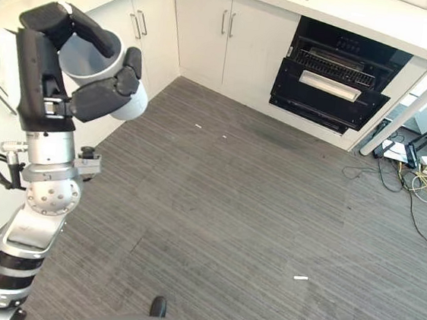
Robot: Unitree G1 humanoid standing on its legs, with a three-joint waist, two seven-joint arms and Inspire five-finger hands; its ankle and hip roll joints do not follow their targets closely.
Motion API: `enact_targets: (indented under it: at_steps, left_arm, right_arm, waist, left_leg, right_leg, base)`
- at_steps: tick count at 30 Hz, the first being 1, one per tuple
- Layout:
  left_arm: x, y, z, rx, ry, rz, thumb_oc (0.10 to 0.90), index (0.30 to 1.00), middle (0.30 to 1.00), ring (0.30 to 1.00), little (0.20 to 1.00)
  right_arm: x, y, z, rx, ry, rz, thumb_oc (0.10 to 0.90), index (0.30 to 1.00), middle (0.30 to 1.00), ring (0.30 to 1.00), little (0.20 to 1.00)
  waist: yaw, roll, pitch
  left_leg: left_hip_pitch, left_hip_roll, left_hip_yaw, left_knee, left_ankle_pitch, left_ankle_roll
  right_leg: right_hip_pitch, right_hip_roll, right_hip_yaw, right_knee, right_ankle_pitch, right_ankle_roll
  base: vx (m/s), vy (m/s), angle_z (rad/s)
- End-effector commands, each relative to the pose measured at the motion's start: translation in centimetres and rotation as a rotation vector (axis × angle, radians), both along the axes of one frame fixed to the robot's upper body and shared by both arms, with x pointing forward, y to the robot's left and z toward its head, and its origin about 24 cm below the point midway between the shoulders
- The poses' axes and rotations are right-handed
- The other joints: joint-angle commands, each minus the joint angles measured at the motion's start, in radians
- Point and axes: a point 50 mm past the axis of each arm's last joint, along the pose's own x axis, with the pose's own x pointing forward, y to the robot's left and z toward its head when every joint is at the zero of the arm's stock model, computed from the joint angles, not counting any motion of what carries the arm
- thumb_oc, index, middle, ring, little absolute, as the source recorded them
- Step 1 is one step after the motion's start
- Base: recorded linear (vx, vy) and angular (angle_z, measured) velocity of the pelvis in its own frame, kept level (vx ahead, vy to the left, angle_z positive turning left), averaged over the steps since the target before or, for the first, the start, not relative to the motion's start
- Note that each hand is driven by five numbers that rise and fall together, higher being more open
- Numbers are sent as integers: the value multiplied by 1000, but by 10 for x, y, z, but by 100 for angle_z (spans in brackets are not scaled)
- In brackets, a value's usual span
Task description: Place the dishes in the dishwasher.
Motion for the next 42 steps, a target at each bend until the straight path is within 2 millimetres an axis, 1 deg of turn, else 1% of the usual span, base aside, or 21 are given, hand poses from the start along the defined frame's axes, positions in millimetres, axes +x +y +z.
enact_targets:
  at_steps: [1, 6, 7, 14, 17, 18, 19, 20, 21, 22, 24, 25, 27, 29, 30, 33, 35, 37, 38, 40, 42]
  left_arm:
    - [-6, 0, 30, 20, -169, -29, 400, 300, 300, 300, 300]
    - [-5, -3, 30, 44, -141, -56, 400, 300, 300, 300, 300]
    - [-3, -3, 26, 51, -115, -50, 400, 300, 300, 300, 300]
    - [3, -10, 25, 33, -104, -95, 400, 300, 300, 300, 300]
    - [8, -18, 26, 53, -95, -118, 400, 300, 300, 300, 300]
    - [10, -17, 22, 29, -82, -111, 400, 300, 300, 300, 300]
    - [10, -17, 22, 30, -81, -111, 400, 300, 300, 300, 300]
    - [10, -15, 22, 24, -75, -107, 400, 300, 300, 300, 300]
    - [10, -15, 22, 24, -75, -107, 400, 300, 300, 300, 300]
    - [5, -11, 30, 54, -121, -85, 400, 300, 300, 300, 300]
    - [4, -8, 32, 70, -130, -64, 400, 300, 300, 300, 300]
    - [0, -4, 34, 60, -147, -37, 400, 300, 300, 300, 300]
    - [-2, -2, 32, 43, -147, -29, 400, 300, 300, 300, 300]
    - [-6, -3, 30, 50, -151, -28, 400, 300, 300, 300, 300]
    - [-10, -2, 27, 58, -149, -14, 400, 300, 300, 300, 300]
    - [-12, -2, 21, 85, -115, -1, 400, 300, 300, 300, 300]
    - [-14, -5, 18, 54, -94, -47, 400, 300, 300, 300, 300]
    - [-14, -7, 20, 71, -99, -55, 400, 300, 300, 300, 300]
    - [-12, -10, 21, 96, -94, -73, 400, 300, 300, 300, 300]
    - [-11, -10, 21, 112, -91, -71, 400, 300, 300, 300, 300]
    - [-13, -4, 20, 93, -81, -50, 400, 300, 300, 300, 300]
  right_arm:
    - [5, -11, 2, -47, 15, 51, 800, 900, 900, 900, 900]
    - [-2, -6, 0, -28, 28, 27, 800, 900, 900, 900, 900]
    - [10, -4, 2, -28, -21, 7, 800, 900, 900, 900, 900]
    - [15, -17, 6, -100, -44, -1, 800, 900, 900, 900, 900]
    - [8, -23, 7, -147, -34, -12, 800, 900, 900, 900, 900]
    - [12, -28, 9, -195, -58, -11, 800, 900, 900, 900, 900]
    - [12, -28, 9, -194, -57, -11, 800, 900, 900, 900, 900]
    - [18, -38, 14, -230, -92, -31, 800, 900, 900, 900, 900]
    - [18, -38, 14, -231, -92, -31, 800, 900, 900, 900, 900]
    - [72, -65, 42, -339, -348, -79, 800, 900, 900, 900, 900]
    - [92, -67, 54, -363, -441, -53, 800, 900, 900, 900, 900]
    - [130, -77, 93, -453, -680, -19, 800, 900, 900, 900, 900]
    - [146, -79, 113, -494, -790, -7, 800, 900, 900, 900, 900]
    - [174, -78, 149, -557, -971, 46, 800, 900, 900, 900, 900]
    - [187, -75, 172, -585, -1080, 73, 800, 900, 900, 900, 900]
    - [202, -72, 215, -681, -1261, 130, 800, 900, 900, 900, 900]
    - [200, -57, 250, -687, -1460, 152, 800, 900, 900, 900, 900]
    - [198, -54, 259, -691, -1506, 143, 800, 900, 900, 900, 900]
    - [193, -43, 266, -621, -1579, 142, 800, 900, 900, 900, 900]
    - [192, -39, 269, -613, -1596, 162, 800, 900, 900, 900, 900]
    - [195, -22, 279, -537, -1666, 196, 800, 900, 900, 900, 900]
  waist:
    - [21, 22, -65]
    - [-4, 42, -23]
    - [-37, 64, 8]
    - [-120, 70, 12]
    - [-143, 81, -15]
    - [-156, 89, -43]
    - [-156, 95, -45]
    - [-159, 86, -49]
    - [-160, 82, -50]
    - [-103, 3, 1]
    - [-83, -11, 13]
    - [-62, -14, 19]
    - [-43, -7, 11]
    - [-21, 16, -14]
    - [3, 31, -19]
    - [19, 46, -31]
    - [0, 48, -47]
    - [-7, 47, -53]
    - [-25, 44, -43]
    - [-31, 49, -36]
    - [-17, 61, -18]
  left_leg:
    - [35, -1, 118, 7, -71, 16]
    - [57, -3, 66, 10, -94, 49]
    - [116, 13, 44, 4, -128, 39]
    - [256, -6, -13, 4, -231, 15]
    - [297, 26, -16, 8, -197, -11]
    - [250, 34, 17, 195, -83, -76]
    - [252, 41, 17, 199, -95, -77]
    - [192, 38, 33, 385, -18, -122]
    - [186, 33, 33, 385, -11, -121]
    - [-49, -27, 66, 816, 65, -165]
    - [-118, -16, 92, 863, 26, -141]
    - [-198, 24, 113, 735, -1, -98]
    - [-220, 36, 96, 638, -19, -84]
    - [-198, 78, 1, 354, -35, -63]
    - [-187, 81, -84, 213, 19, -66]
    - [-196, 64, -155, 158, 63, -89]
    - [-124, 74, -90, 111, 23, -67]
    - [-104, 67, -78, 97, 12, -51]
    - [-48, 62, -33, 71, -9, -21]
    - [-30, 64, -15, 65, -18, -16]
    - [36, 72, 82, 28, -54, -8]
  right_leg:
    - [-86, 52, 79, 105, -8, -5]
    - [-245, 96, 85, 555, 32, 45]
    - [-394, 132, 43, 666, 60, 62]
    - [-534, 108, -88, 387, 81, 16]
    - [-479, 127, -88, 316, 81, -17]
    - [-396, 164, -73, 261, 73, -62]
    - [-391, 171, -72, 260, 61, -59]
    - [-352, 175, -66, 238, 56, -73]
    - [-356, 169, -68, 236, 66, -74]
    - [-217, 123, 5, 157, 49, -105]
    - [-177, 124, 38, 128, 39, -110]
    - [-110, 125, 94, 91, 31, -100]
    - [-81, 119, 134, 77, 19, -88]
    - [-52, 116, 202, 67, 1, -63]
    - [-39, 122, 254, 68, -1, -59]
    - [9, 108, 317, 78, -18, -48]
    - [-29, 105, 361, 164, -41, -38]
    - [-47, 115, 366, 199, -42, -31]
    - [-114, 144, 353, 335, -4, 5]
    - [-156, 153, 324, 382, 12, 18]
    - [-270, 61, 27, 378, 12, 13]
  base:
    - [123, 180, -5]
    - [108, 188, 4]
    - [273, 214, 51]
    - [409, 11, 44]
    - [390, -114, 70]
    - [376, -120, 60]
    - [396, -152, 45]
    - [120, -68, 34]
    - [467, -186, 38]
    - [340, -116, 17]
    - [474, -51, -105]
    - [475, 39, -170]
    - [486, 197, -140]
    - [581, 315, -130]
    - [514, 220, -191]
    - [321, 125, -138]
    - [331, 270, -104]
    - [248, 195, -102]
    - [224, 178, -108]
    - [141, 174, -76]
    - [186, 174, -127]
